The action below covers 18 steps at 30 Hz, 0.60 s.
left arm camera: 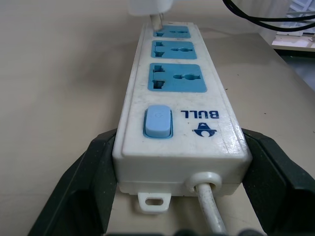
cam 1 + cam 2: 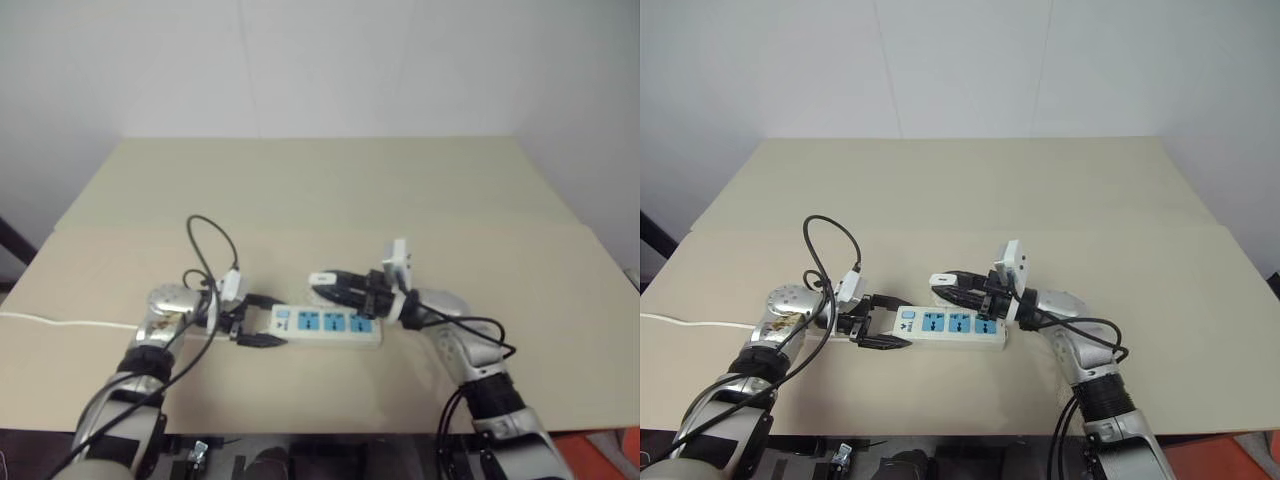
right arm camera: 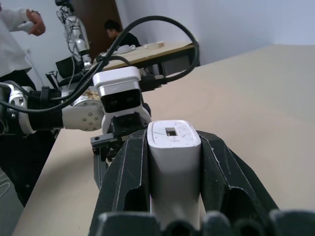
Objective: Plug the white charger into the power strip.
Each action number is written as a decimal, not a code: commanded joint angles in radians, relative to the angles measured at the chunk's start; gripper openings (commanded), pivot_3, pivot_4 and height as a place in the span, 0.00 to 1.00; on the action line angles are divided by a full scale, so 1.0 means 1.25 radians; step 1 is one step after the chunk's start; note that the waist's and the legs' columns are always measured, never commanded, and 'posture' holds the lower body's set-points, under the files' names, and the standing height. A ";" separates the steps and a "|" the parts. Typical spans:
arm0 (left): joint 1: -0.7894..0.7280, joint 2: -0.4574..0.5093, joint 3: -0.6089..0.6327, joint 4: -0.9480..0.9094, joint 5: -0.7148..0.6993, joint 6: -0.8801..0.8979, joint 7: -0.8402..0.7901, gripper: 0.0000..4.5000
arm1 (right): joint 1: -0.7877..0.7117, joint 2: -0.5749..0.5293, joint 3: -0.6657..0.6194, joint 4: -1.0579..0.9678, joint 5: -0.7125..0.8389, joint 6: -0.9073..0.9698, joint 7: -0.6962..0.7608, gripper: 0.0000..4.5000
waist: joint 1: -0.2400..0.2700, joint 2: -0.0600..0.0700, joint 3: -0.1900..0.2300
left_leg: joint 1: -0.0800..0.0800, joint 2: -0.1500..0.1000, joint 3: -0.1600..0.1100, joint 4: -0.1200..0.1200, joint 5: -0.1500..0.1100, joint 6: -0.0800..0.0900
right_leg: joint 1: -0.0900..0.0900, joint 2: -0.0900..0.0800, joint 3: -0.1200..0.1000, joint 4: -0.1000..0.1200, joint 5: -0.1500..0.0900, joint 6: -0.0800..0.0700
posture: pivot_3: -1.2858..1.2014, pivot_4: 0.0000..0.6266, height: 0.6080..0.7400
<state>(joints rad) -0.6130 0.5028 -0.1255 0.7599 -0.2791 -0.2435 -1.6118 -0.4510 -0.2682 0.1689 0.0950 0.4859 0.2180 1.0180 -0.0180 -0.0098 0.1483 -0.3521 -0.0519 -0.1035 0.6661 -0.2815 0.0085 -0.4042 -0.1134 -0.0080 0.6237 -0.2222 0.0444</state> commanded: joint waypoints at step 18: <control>-0.002 -0.006 0.013 -0.011 0.007 -0.002 0.000 0.75 | -0.050 0.085 0.019 0.095 -0.085 -0.060 0.018 0.24 | 0.000 0.000 0.000 | 0.000 0.000 -0.001 0.000 0.001 -0.002 | -0.001 0.000 0.000 0.001 0.000 0.000 | 0.52 0.24 1.00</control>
<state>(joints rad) -0.6132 0.4988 -0.1202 0.7616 -0.2753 -0.2435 -1.6115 -0.4980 -0.1705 0.1950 0.2174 0.3791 0.1736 1.0294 -0.0183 -0.0094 0.1481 -0.3520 -0.0522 -0.1047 0.6661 -0.2804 0.0065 -0.4048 -0.1134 -0.0074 0.6247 -0.2221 0.0443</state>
